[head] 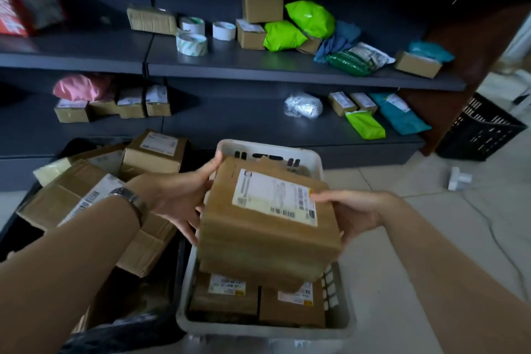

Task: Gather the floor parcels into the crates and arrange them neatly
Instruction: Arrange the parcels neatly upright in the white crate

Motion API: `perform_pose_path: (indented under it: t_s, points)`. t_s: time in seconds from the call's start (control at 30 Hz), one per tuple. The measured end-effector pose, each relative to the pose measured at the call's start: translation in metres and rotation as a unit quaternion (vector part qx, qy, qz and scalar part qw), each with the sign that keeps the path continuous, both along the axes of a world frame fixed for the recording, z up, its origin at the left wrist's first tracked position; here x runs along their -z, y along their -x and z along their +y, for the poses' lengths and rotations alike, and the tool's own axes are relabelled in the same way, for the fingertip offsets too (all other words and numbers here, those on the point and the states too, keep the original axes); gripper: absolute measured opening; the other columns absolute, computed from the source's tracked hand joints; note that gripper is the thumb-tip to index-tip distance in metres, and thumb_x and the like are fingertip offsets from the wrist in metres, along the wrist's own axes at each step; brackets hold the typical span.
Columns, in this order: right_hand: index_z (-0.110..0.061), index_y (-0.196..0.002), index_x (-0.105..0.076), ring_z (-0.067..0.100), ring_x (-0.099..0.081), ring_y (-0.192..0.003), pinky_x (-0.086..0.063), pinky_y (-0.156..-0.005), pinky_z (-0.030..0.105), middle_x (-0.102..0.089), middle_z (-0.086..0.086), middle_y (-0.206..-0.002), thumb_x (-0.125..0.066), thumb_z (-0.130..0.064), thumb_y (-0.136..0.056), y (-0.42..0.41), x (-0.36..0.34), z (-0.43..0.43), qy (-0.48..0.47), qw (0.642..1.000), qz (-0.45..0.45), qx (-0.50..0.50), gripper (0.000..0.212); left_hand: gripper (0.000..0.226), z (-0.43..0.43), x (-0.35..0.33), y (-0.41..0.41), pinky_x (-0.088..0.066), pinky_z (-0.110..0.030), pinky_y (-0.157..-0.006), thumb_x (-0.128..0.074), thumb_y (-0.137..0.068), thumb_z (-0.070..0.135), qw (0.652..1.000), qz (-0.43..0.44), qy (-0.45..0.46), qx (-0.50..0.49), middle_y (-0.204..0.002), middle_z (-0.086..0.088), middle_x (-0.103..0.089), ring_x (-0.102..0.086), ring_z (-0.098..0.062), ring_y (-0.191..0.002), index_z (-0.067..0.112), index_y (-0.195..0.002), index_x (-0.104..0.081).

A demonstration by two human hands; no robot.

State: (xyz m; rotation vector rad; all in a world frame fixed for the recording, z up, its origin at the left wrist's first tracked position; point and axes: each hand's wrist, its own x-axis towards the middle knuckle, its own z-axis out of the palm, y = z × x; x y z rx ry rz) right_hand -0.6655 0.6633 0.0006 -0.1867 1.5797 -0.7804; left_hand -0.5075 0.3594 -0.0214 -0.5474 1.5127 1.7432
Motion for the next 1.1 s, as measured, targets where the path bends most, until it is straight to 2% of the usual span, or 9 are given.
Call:
perform_pose_path:
  t_s: [0.13,0.27,0.43,0.5,0.63,0.8,0.9,1.0,1.1]
  points:
    - [-0.023,-0.141,-0.045,0.043,-0.059,-0.119,-0.041,-0.097,0.072,-0.055,0.020,-0.137,-0.076,-0.051,-0.077,-0.007,0.008,0.003,-0.029,0.999,-0.030,-0.027,0.076,0.101,0.011,0.007,-0.004,-0.038,-0.066,-0.102,-0.050,-0.056,0.094,0.997,-0.025,0.044,0.056,-0.136,-0.010,-0.058,-0.052,-0.038,-0.126,0.032,-0.136,-0.052]
    - [-0.016,-0.135,-0.054,0.043,-0.064,-0.113,-0.053,-0.085,0.060,-0.063,0.023,-0.127,-0.041,-0.086,-0.079,0.016,0.014,0.002,-0.031,0.998,0.013,0.054,0.091,0.103,-0.004,-0.002,0.024,-0.035,-0.061,-0.106,-0.037,-0.065,0.094,0.990,0.030,0.138,-0.024,-0.145,-0.008,-0.048,-0.046,-0.036,-0.132,0.029,-0.144,-0.041]
    - [-0.007,-0.112,-0.057,0.032,-0.066,-0.088,-0.054,-0.093,0.056,-0.063,0.018,-0.105,-0.047,-0.081,-0.080,0.078,0.065,-0.026,-0.065,0.957,0.178,0.220,0.081,0.049,-0.030,0.011,0.091,-0.038,-0.042,-0.105,-0.041,-0.097,0.053,0.955,0.103,0.236,-0.150,-0.139,-0.010,-0.051,-0.051,-0.026,-0.122,0.019,-0.131,-0.051]
    - [-0.011,-0.127,-0.052,0.033,-0.063,-0.100,-0.057,-0.089,0.046,-0.059,0.020,-0.123,-0.054,-0.082,-0.075,0.086,0.085,-0.049,-0.085,0.964,0.134,0.213,0.088,0.040,-0.033,0.036,0.126,-0.042,-0.035,-0.097,-0.044,-0.099,0.041,0.960,0.095,0.239,-0.110,-0.133,-0.006,-0.055,-0.055,-0.019,-0.114,0.016,-0.130,-0.052]
    - [-0.020,-0.126,-0.054,0.031,-0.046,-0.128,-0.037,-0.109,0.044,-0.050,0.011,-0.135,-0.036,-0.049,-0.103,0.093,0.115,-0.094,-0.056,0.960,0.188,0.200,0.041,0.041,-0.027,0.085,0.182,-0.039,-0.027,-0.096,-0.044,-0.100,0.042,0.965,0.080,0.244,-0.046,-0.127,0.003,-0.052,-0.049,-0.012,-0.113,0.020,-0.135,-0.045]
    - [-0.003,-0.150,-0.028,0.032,-0.037,-0.138,-0.034,-0.106,0.029,-0.041,0.002,-0.131,-0.033,-0.041,-0.106,0.103,0.154,-0.105,-0.078,0.909,0.281,0.297,0.059,0.039,-0.014,0.129,0.211,-0.050,-0.028,-0.086,-0.040,-0.101,0.042,0.980,0.051,0.175,-0.075,-0.119,-0.003,-0.067,-0.063,-0.015,-0.105,0.016,-0.126,-0.057]
    - [-0.011,-0.155,-0.019,0.040,-0.037,-0.138,-0.036,-0.111,0.050,-0.037,0.019,-0.152,-0.031,-0.063,-0.098,0.100,0.180,-0.103,-0.115,0.897,0.204,0.376,0.078,0.049,-0.016,0.152,0.217,-0.052,-0.035,-0.092,-0.040,-0.099,0.050,0.978,0.021,0.181,-0.103,-0.112,-0.005,-0.070,-0.066,-0.020,-0.103,0.013,-0.125,-0.058]
    - [-0.015,-0.153,-0.028,0.040,-0.041,-0.136,-0.039,-0.107,0.053,-0.040,0.018,-0.151,-0.023,-0.071,-0.095,0.090,0.200,-0.106,-0.093,0.914,0.091,0.385,0.081,0.050,-0.020,0.161,0.222,-0.052,-0.031,-0.085,-0.040,-0.097,0.056,0.976,0.008,0.198,-0.094,-0.109,-0.003,-0.070,-0.066,-0.018,-0.100,0.017,-0.123,-0.060]
    - [-0.021,-0.152,-0.031,0.039,-0.046,-0.132,-0.040,-0.107,0.055,-0.045,0.016,-0.149,-0.028,-0.078,-0.090,0.088,0.206,-0.106,-0.062,0.916,0.098,0.383,0.084,0.070,-0.034,0.169,0.226,-0.047,-0.039,-0.099,-0.043,-0.086,0.072,0.979,-0.019,0.167,-0.118,-0.116,-0.003,-0.068,-0.063,-0.021,-0.108,0.018,-0.128,-0.057]
